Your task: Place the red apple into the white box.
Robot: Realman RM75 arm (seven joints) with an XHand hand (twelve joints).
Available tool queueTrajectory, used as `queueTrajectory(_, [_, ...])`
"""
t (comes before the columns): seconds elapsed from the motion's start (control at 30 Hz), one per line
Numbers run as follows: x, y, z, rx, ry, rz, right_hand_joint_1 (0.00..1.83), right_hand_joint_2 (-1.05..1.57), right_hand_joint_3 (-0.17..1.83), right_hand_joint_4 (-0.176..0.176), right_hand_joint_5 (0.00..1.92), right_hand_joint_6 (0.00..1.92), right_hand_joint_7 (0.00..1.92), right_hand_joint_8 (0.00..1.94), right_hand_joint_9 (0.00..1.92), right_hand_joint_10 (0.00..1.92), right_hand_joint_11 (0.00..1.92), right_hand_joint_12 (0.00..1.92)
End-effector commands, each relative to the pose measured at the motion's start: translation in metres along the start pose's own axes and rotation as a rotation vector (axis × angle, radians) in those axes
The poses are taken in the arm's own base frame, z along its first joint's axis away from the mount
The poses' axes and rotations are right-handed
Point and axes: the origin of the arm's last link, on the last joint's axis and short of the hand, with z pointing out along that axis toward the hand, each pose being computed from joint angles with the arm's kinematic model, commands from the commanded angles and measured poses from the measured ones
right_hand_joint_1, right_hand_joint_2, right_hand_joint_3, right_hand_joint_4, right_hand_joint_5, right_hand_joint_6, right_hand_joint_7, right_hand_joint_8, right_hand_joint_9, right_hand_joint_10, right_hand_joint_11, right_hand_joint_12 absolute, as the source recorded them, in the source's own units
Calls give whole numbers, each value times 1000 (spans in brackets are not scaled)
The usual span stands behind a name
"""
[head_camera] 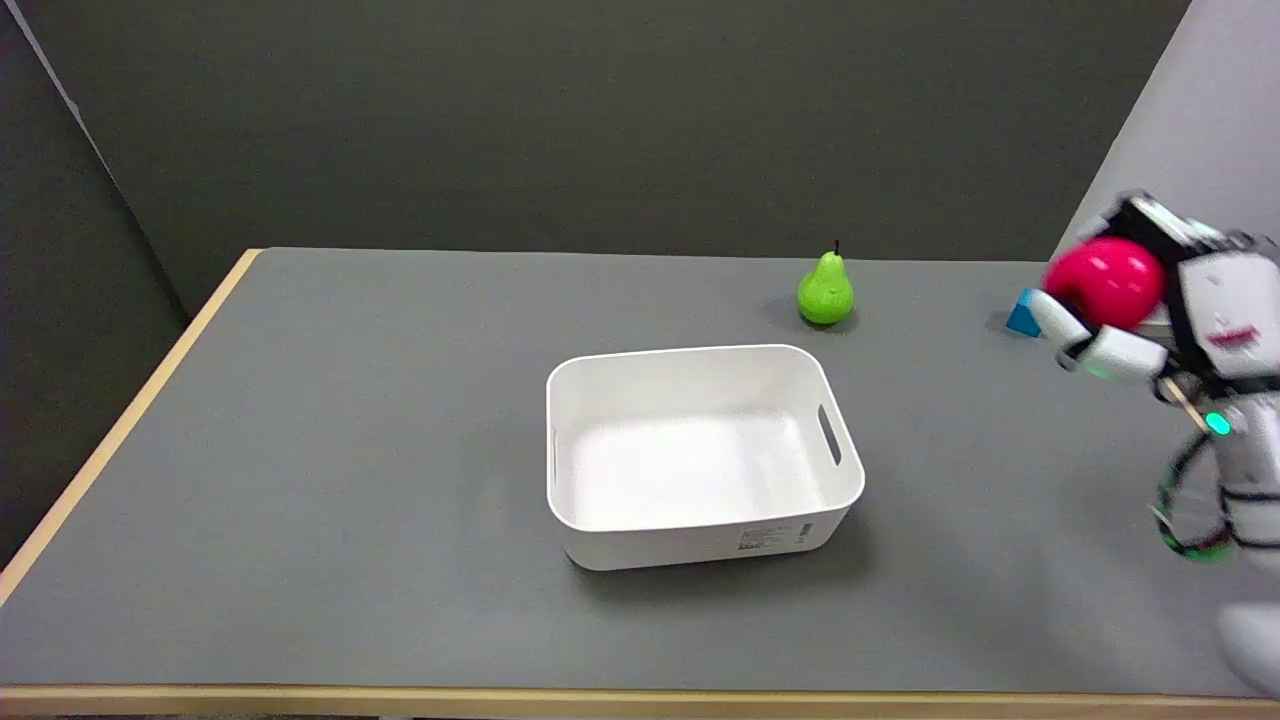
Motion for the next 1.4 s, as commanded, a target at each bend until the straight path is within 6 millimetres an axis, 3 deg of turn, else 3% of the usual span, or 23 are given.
queueTrajectory(0.03, [-22,-133,106,402,132,173,920,753,1251,15,787,1894,773,1941,987,1921,728,1921])
queueTrajectory(0.3, [-50,-189,94,438,66,352,913,758,1253,15,784,1903,688,1941,967,1921,695,1921])
queueTrajectory(0.4, [-63,-207,87,442,-6,386,921,748,1258,20,792,1891,750,1941,977,1921,716,1921])
queueTrajectory(0.6, [-83,-231,71,459,-110,428,916,757,1248,19,784,1898,658,1941,952,1921,700,1921])
queueTrajectory(0.67, [-91,-239,63,463,-162,446,974,803,908,41,823,1913,661,1941,934,1921,719,1921])
queueTrajectory(0.7, [-93,-240,60,462,-176,446,1003,826,739,52,843,1921,666,1941,925,1921,728,1921])
queueTrajectory(0.87, [-111,-232,34,408,-314,426,1002,813,752,58,859,1921,808,1941,947,1921,749,1921])
queueTrajectory(1.0, [-115,-225,25,404,-360,353,1007,807,752,57,862,1921,822,1941,963,1921,767,1921])
queueTrajectory(1.4, [-124,-202,22,433,-526,131,995,775,827,53,871,1921,840,1941,966,1921,814,1921])
